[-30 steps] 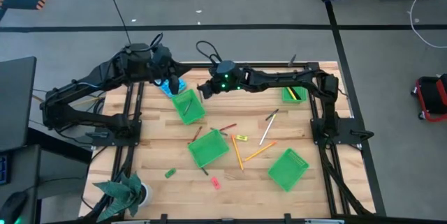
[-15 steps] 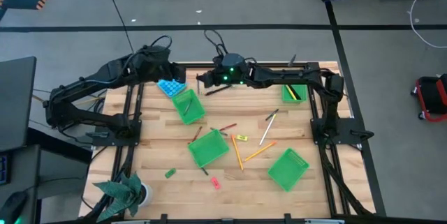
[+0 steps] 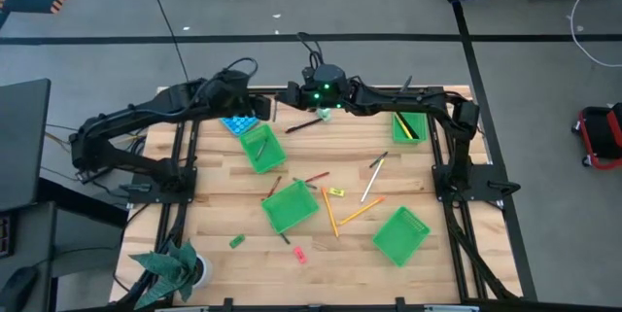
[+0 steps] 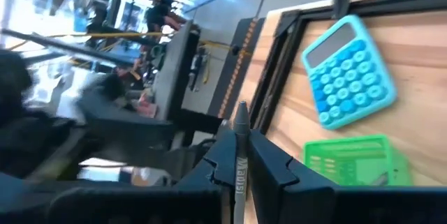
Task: Sort crayons/erasers/pens/pencils in bins
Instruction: Put the top gray crayon into the top left green bin
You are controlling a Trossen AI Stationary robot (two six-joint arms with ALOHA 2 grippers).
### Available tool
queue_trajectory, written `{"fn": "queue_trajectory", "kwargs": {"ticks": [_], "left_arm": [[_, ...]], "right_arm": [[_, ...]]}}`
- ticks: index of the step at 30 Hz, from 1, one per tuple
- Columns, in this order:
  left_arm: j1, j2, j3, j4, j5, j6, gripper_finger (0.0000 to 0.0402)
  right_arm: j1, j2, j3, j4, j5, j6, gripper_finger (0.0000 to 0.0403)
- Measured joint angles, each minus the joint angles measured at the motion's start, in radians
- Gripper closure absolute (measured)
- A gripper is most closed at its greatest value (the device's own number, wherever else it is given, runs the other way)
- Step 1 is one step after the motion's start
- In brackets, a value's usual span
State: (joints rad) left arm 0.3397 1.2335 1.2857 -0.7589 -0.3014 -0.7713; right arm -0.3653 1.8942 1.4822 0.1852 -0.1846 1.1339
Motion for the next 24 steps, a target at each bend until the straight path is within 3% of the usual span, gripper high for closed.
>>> {"fn": "queue_trajectory", "kwargs": {"ticks": [9,24], "left_arm": [[-0.003,0.096,0.0,0.007,0.025,-0.03,0.0128],[-0.008,0.128,-0.001,0.029,0.045,-0.04,0.0129]], "right_arm": [[-0.001,0.0,0.0,0.024,-0.015,0.004,0.0373],[-0.03,0.0,0.0,0.036,-0.037,0.008,0.0373]]}}
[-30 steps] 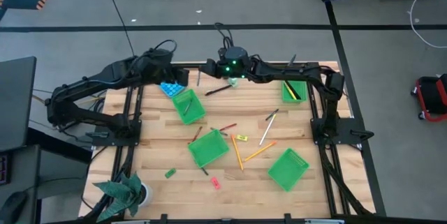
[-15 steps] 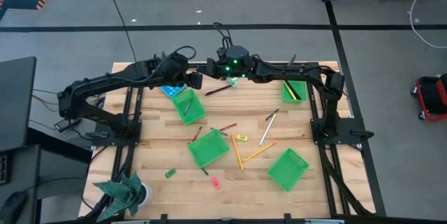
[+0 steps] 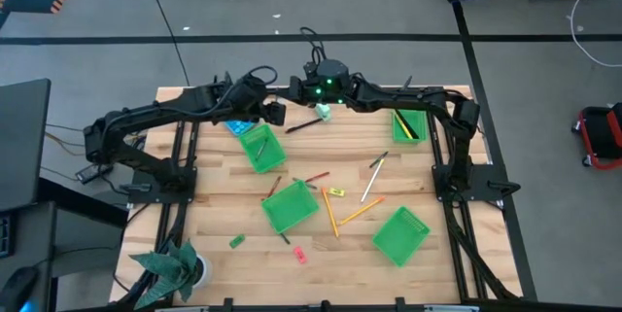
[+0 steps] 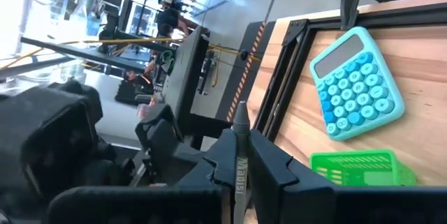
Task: Sort crayons/erasers/pens/pencils in bins
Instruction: Put the top gray crayon into the top left green bin
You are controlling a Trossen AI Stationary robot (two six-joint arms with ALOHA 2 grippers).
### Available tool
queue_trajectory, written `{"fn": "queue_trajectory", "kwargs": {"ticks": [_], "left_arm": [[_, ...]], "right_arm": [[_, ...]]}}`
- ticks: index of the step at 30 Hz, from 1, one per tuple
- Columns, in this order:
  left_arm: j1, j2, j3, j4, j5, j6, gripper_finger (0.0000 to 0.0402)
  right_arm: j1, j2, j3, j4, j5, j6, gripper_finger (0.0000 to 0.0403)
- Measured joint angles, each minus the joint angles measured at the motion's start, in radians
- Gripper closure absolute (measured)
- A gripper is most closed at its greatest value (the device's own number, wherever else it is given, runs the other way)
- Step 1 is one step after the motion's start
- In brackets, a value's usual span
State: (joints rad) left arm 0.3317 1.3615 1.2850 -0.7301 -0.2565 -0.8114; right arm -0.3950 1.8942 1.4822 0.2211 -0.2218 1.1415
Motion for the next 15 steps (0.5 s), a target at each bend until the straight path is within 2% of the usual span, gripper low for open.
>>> {"fn": "queue_trajectory", "kwargs": {"ticks": [8,15], "left_arm": [[0.001,0.028,0.0,0.0,0.0,0.038,0.0133],[0.006,0.028,0.0,0.006,-0.007,0.051,0.0164]], "right_arm": [[0.004,0.0,0.0,0.049,-0.003,0.024,0.0373],[0.023,0.0,0.0,0.049,-0.009,0.011,0.0373]]}}
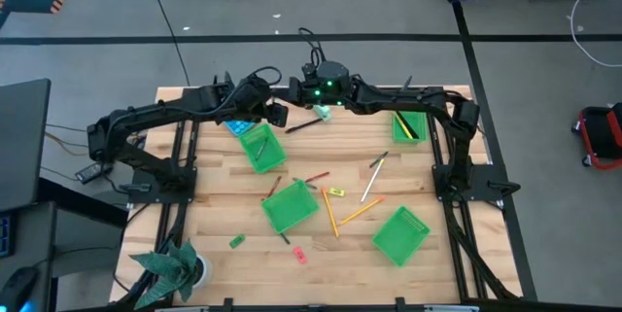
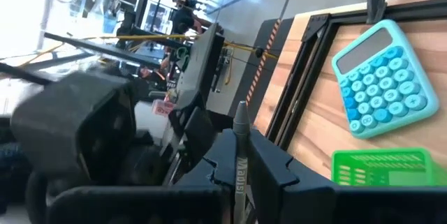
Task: Sort crayons/erasers/pens/pencils in bins
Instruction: Put the top gray crayon into the top left green bin
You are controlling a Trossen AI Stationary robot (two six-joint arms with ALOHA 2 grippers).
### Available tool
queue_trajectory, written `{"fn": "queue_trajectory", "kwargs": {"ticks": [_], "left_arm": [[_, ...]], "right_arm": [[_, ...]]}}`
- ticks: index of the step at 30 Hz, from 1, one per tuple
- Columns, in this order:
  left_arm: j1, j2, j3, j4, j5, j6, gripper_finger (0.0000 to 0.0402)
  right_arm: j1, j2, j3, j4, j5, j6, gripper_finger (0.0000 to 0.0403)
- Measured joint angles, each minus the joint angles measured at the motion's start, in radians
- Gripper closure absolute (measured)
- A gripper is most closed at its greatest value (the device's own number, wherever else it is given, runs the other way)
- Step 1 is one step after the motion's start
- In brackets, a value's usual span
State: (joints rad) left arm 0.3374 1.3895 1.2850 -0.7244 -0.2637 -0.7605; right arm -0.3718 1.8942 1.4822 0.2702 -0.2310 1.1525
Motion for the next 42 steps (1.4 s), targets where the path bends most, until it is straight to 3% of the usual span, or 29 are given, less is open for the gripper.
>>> {"fn": "queue_trajectory", "kwargs": {"ticks": [10,25,30,36,42], "left_arm": [[0.0,0.0,0.0,-0.005,0.005,0.013,0.0229],[-0.006,-0.002,0.0,-0.018,0.038,0.009,0.0375],[-0.006,-0.002,0.0,-0.038,0.055,0.011,0.0381],[-0.006,-0.002,0.0,-0.106,0.058,-0.021,0.035],[-0.006,-0.003,0.0,-0.203,0.058,-0.04,0.037]], "right_arm": [[0.01,0.0,0.0,-0.001,0.005,-0.004,0.0373],[0.018,0.0,0.0,-0.002,-0.011,-0.006,0.0372],[0.02,0.0,0.0,-0.016,-0.041,-0.033,0.035],[0.0,0.0,-0.001,-0.074,-0.144,-0.091,0.0302],[-0.037,0.0,-0.001,-0.134,-0.23,-0.161,0.0267]]}}
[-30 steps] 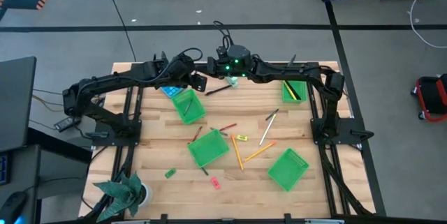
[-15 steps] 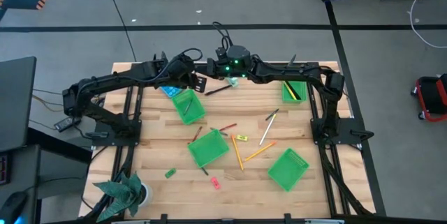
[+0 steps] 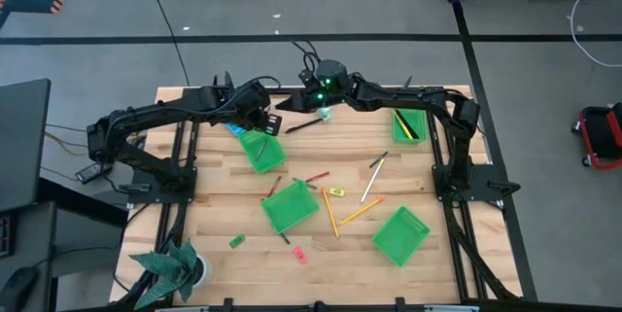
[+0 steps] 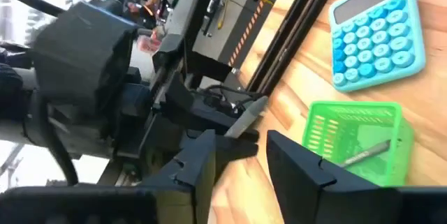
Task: Sort crayons/erasers/pens/pencils in bins
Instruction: Put the top gray crayon into the top left green bin
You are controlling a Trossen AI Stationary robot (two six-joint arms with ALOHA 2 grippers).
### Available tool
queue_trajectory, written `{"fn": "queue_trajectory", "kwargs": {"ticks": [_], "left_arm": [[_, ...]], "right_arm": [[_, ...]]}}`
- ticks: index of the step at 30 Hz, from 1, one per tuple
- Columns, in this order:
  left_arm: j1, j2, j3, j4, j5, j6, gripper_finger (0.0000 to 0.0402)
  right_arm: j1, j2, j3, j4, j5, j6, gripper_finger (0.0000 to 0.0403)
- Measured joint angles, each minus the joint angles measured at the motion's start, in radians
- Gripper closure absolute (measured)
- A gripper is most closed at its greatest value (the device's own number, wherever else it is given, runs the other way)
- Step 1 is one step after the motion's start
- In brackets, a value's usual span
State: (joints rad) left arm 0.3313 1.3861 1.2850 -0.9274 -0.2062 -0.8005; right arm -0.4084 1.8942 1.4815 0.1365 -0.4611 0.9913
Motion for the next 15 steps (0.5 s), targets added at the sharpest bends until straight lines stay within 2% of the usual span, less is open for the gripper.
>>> {"fn": "queue_trajectory", "kwargs": {"ticks": [5,9,15], "left_arm": [[0.0,0.002,0.0,-0.056,-0.011,0.0,0.0368],[0.011,0.008,-0.002,-0.12,-0.041,0.001,0.035],[0.021,0.015,-0.088,-0.055,-0.033,-0.004,0.0366]], "right_arm": [[-0.024,0.0,0.0,-0.025,-0.017,-0.04,0.0258],[-0.046,0.0,0.0,-0.049,-0.059,-0.064,0.0257],[-0.064,0.0,0.0,-0.058,-0.119,-0.072,0.0257]]}}
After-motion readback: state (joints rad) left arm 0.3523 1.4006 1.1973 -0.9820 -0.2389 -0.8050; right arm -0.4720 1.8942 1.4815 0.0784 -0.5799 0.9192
